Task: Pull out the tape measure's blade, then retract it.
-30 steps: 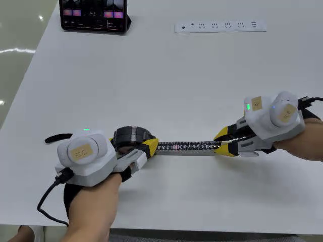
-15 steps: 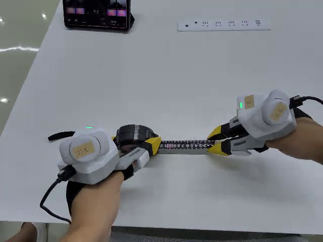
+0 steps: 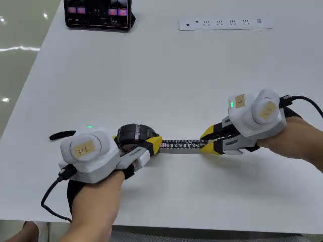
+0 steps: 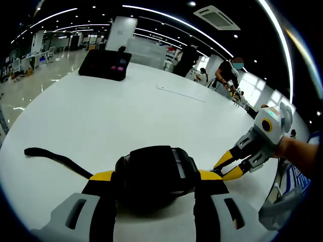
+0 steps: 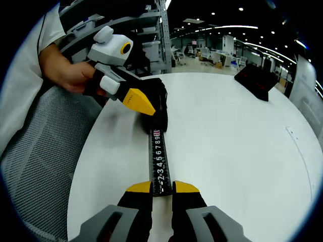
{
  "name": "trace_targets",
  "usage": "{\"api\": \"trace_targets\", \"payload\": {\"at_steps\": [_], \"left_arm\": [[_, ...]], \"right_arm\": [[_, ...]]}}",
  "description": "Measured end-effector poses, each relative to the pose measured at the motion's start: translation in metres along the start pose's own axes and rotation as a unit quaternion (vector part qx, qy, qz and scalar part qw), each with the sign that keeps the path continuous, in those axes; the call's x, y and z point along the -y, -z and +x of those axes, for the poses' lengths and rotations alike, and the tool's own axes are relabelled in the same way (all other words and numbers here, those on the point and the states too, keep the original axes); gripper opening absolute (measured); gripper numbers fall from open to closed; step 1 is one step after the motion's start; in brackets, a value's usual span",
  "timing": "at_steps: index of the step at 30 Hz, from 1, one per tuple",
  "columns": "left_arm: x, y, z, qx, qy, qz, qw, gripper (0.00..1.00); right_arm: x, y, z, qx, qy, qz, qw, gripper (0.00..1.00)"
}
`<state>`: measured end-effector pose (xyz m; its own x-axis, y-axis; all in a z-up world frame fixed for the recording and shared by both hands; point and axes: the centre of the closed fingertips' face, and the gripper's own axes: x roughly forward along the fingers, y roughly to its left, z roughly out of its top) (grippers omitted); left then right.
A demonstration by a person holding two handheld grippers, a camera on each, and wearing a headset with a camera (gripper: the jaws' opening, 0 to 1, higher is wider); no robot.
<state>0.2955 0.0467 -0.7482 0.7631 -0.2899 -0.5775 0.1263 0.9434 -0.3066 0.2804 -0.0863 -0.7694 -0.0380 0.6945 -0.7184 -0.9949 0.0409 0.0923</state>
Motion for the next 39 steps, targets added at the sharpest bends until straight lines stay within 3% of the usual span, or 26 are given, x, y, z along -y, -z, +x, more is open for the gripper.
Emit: {"api": "trace_targets", "payload": {"at_steps": [29,31,39], "left_arm": [[0.0,0.001,0.0,-0.007,-0.001,0.0,1.0,0.56],[0.0,0.001,0.0,-0.006,-0.001,0.0,1.0,0.56],[0.0,0.001,0.0,-0.007,-0.001,-0.001,1.0,0.57]], "right_arm": [[0.002,-0.005,0.009,0.014,-0.005,0.023,0.9996,0.1],[0.0,-0.012,0.009,0.03,-0.01,0.034,0.9989,0.11],[-0.003,-0.024,0.02,0.034,-0.012,0.026,0.999,0.11]]}}
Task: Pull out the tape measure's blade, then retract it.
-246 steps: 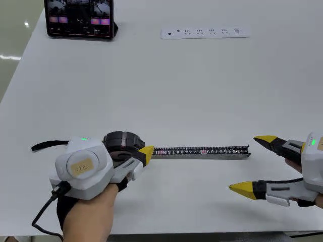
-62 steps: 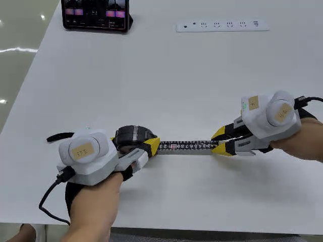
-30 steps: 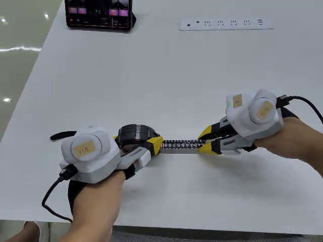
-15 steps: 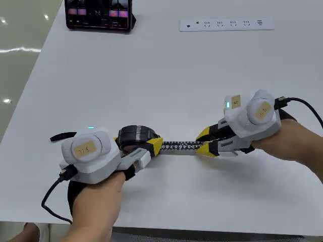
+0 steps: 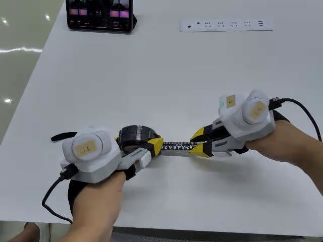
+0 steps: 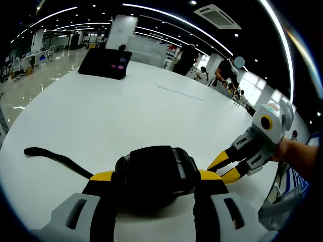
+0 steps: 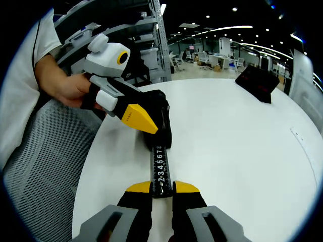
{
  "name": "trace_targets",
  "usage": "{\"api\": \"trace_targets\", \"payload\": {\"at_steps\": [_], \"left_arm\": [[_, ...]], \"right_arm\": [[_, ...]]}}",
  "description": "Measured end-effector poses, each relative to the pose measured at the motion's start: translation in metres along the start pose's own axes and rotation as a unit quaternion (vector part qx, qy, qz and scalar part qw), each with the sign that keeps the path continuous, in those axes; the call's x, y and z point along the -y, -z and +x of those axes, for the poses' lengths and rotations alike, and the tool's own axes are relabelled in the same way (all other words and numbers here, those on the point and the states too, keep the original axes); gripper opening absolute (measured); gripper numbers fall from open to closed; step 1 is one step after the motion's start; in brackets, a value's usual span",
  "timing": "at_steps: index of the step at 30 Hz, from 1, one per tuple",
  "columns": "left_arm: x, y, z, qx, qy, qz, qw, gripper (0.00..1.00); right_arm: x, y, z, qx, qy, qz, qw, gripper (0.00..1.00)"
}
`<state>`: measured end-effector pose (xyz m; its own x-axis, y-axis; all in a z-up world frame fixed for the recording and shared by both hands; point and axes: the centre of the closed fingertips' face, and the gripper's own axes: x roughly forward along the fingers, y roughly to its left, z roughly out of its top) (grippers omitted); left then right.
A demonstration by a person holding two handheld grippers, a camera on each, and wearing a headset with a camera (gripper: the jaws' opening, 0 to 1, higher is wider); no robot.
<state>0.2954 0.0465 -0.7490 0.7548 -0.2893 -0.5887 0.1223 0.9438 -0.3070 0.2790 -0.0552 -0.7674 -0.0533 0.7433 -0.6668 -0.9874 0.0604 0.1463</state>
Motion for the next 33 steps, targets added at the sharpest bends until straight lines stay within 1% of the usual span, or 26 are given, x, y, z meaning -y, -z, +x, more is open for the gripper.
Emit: {"api": "trace_targets", "payload": {"at_steps": [9,20,25,29,31,33], "left_arm": [[0.0,0.0,0.0,0.0,0.003,-0.004,1.0,0.57],[0.0,-0.001,0.0,0.0,0.005,-0.008,1.0,0.57],[0.0,-0.001,0.0,0.001,0.006,-0.011,0.9999,0.57],[0.0,-0.001,-0.001,0.001,0.007,-0.011,0.9999,0.57],[0.0,0.0,0.0,0.001,0.006,-0.009,0.9999,0.57],[-0.001,0.0,0.0,0.002,0.006,-0.011,0.9999,0.57]], "right_arm": [[-0.002,-0.012,0.012,0.008,-0.002,-0.004,1.0,0.11],[-0.003,-0.024,0.023,0.019,-0.005,-0.001,0.9998,0.11],[-0.003,-0.03,0.032,0.025,-0.007,-0.002,0.9996,0.11],[-0.003,-0.033,0.036,0.027,-0.007,-0.003,0.9996,0.11],[-0.002,-0.03,0.035,0.024,-0.009,0.001,0.9997,0.11],[-0.002,-0.031,0.035,0.029,-0.009,0.003,0.9996,0.11]]}}
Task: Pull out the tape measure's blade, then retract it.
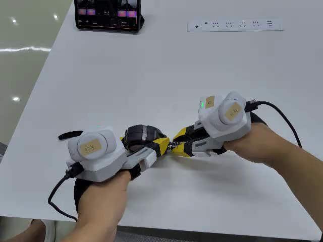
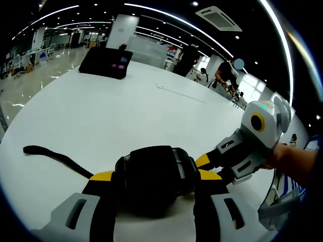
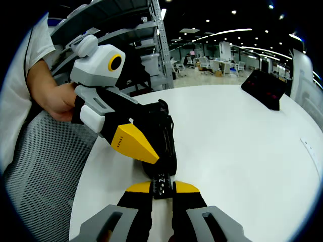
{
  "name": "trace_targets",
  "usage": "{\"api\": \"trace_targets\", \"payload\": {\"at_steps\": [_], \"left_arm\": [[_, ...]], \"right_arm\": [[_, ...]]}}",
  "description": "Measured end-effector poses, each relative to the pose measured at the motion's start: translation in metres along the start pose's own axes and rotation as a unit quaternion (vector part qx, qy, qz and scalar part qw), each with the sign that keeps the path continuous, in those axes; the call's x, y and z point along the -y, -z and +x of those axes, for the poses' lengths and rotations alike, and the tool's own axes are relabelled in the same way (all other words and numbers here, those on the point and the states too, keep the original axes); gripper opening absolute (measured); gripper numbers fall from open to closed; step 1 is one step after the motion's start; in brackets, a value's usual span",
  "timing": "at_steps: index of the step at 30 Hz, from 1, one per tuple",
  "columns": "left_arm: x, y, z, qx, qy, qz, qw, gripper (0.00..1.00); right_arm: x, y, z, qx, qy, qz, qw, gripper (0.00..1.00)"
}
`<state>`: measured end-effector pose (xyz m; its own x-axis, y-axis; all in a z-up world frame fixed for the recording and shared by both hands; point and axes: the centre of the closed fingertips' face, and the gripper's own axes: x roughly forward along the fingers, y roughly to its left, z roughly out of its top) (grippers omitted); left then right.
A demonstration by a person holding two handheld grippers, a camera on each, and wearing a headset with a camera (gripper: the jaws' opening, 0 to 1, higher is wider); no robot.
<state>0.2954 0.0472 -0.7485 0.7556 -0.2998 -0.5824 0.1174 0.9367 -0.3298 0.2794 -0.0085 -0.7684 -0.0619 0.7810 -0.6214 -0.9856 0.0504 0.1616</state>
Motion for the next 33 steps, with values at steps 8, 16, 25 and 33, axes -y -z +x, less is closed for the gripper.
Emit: {"api": "trace_targets", "payload": {"at_steps": [8,16,25,33], "left_arm": [[0.001,0.001,0.0,-0.005,-0.005,0.008,1.0,0.56],[0.001,0.001,0.001,-0.01,-0.009,0.016,0.9998,0.56],[0.0,0.0,0.001,-0.01,-0.008,0.013,0.9998,0.56],[0.0,0.0,0.001,-0.007,-0.006,0.008,0.9999,0.57]], "right_arm": [[-0.001,0.001,0.001,-0.007,0.005,-0.006,0.9999,0.11],[-0.001,0.0,0.002,-0.006,0.008,-0.004,0.9999,0.11],[0.0,-0.005,0.009,-0.004,0.009,-0.005,0.9999,0.11],[0.0,-0.005,0.008,0.002,0.012,-0.001,0.9999,0.11]]}}
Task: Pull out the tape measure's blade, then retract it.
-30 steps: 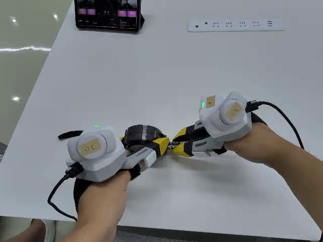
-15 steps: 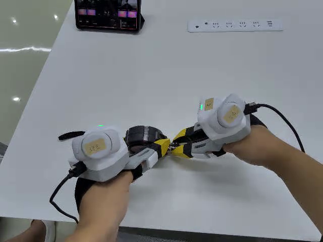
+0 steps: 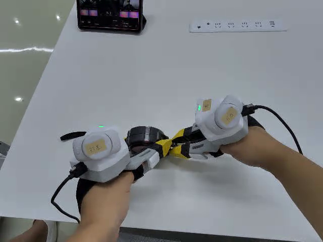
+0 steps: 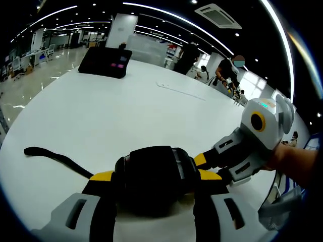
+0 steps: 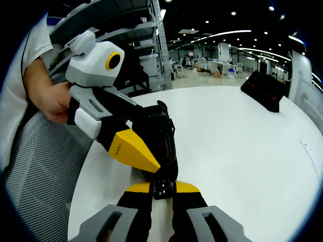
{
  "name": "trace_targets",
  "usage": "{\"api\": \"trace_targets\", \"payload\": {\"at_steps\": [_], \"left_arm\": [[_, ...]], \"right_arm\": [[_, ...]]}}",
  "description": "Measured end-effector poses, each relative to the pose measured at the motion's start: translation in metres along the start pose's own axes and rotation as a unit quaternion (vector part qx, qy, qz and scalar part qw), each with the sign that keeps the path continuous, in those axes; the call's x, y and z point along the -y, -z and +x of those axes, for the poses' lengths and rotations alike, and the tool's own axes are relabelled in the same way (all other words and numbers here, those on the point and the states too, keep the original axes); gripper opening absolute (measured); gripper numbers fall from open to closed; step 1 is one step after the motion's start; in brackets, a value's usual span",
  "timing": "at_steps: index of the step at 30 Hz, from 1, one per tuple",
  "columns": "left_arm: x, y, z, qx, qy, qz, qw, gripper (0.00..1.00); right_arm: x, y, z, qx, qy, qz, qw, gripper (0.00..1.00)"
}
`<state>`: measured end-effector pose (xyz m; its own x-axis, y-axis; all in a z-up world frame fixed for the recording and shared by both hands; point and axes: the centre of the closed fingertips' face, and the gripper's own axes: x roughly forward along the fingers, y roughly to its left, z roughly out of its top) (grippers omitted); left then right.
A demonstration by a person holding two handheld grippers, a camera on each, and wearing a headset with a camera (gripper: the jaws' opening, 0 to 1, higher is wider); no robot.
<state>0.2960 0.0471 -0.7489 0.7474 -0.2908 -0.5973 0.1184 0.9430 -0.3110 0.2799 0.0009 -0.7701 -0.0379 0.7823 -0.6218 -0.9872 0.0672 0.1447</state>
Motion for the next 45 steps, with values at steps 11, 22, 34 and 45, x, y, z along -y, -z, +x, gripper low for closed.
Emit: {"api": "trace_targets", "payload": {"at_steps": [11,22,34,45], "left_arm": [[0.001,-0.001,-0.001,0.006,0.008,-0.004,0.9999,0.59],[0.002,-0.004,-0.002,0.003,0.013,0.022,0.9997,0.59],[0.001,-0.003,-0.006,-0.001,0.019,0.053,0.9984,0.61],[-0.001,-0.004,-0.008,0.0,0.024,0.057,0.9981,0.61]], "right_arm": [[-0.001,0.001,-0.004,0.003,0.004,0.005,1.0,0.18],[0.001,-0.001,-0.009,0.011,0.011,0.01,0.9998,0.23],[-0.004,-0.002,-0.016,0.022,0.018,0.02,0.9994,0.35],[-0.003,-0.002,-0.019,0.027,0.023,0.024,0.9991,0.36]]}}
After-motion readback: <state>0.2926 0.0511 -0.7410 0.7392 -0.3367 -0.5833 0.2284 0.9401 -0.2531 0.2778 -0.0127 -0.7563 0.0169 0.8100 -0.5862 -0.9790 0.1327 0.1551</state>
